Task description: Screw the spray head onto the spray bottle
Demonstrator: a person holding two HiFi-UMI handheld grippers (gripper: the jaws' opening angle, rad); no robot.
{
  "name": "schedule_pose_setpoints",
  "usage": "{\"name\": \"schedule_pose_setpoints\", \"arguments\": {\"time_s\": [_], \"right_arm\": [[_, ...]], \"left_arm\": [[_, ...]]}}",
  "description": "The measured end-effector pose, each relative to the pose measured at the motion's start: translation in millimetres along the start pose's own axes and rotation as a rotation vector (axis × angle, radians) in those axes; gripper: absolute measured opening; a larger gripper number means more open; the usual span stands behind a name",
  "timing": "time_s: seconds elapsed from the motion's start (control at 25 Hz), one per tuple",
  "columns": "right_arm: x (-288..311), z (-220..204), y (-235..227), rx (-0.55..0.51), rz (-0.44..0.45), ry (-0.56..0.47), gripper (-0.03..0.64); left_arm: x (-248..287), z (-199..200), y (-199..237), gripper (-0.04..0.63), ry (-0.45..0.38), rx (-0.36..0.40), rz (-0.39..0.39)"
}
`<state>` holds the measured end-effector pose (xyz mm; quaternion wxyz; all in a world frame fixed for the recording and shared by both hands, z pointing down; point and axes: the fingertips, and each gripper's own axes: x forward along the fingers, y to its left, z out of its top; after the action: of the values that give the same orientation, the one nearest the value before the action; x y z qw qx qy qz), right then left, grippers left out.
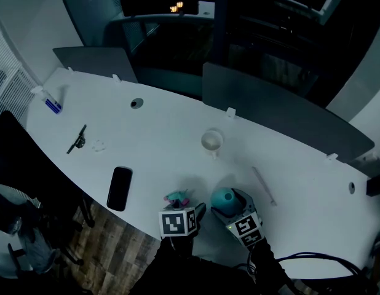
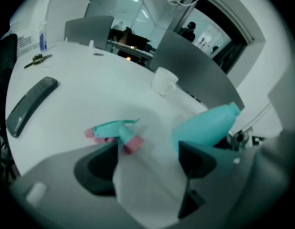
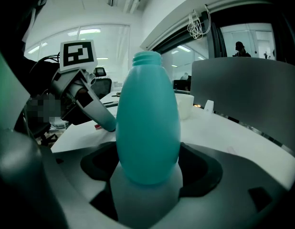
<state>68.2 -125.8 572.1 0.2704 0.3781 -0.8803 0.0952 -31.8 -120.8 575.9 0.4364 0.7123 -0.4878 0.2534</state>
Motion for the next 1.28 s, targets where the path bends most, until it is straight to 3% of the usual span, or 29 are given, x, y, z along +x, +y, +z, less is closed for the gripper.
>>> {"name": "schedule_pose_setpoints", "arguments": {"time_s": [0.28,0.4,0.6,0.64,0.76,0.84,0.92,1.0,1.12,1.28], "right_arm": [[-0.4,0.2,-0.4,-0.004,0.007,0.005,0.380],[0.4,0.1,-0.3,-0.001,0.005,0.008,0.380],[2.7,-0.2,-1.7,0.001,-0.008,0.007,0.380],[2.7,-0.2,-1.4,0.001,-0.007,0.007,0.380],[2.9,-2.6,-0.6,0.000,-0.005,0.011,0.380],[2.2,-1.3,-0.5,0.001,-0.002,0.011,0.380],[1.3,-0.2,-0.4,0.001,0.000,0.011,0.380],[1.1,-0.3,-0.3,0.000,0.001,0.011,0.380],[0.6,-0.1,-0.6,0.000,0.001,0.012,0.380],[0.7,5.7,-2.8,-0.008,-0.013,0.002,0.380]], "left_arm": [[-6.0,-17.7,6.1,0.400,0.068,0.266,-0.030],[-8.6,-7.4,2.4,0.400,0.080,0.301,-0.068],[1.8,10.9,17.4,0.399,0.106,0.351,0.003],[3.7,12.2,19.7,0.386,0.111,0.388,0.022],[5.1,11.8,17.3,0.249,0.103,0.567,0.048],[8.1,0.7,7.6,0.202,0.116,0.694,0.010],[11.4,-13.1,-1.8,0.201,0.143,0.764,-0.044],[11.5,-19.8,-6.7,0.155,0.147,0.807,-0.075],[10.7,-20.9,-7.6,0.143,0.140,0.878,-0.082],[9.6,-20.6,-5.2,0.148,0.155,0.866,-0.104]]}}
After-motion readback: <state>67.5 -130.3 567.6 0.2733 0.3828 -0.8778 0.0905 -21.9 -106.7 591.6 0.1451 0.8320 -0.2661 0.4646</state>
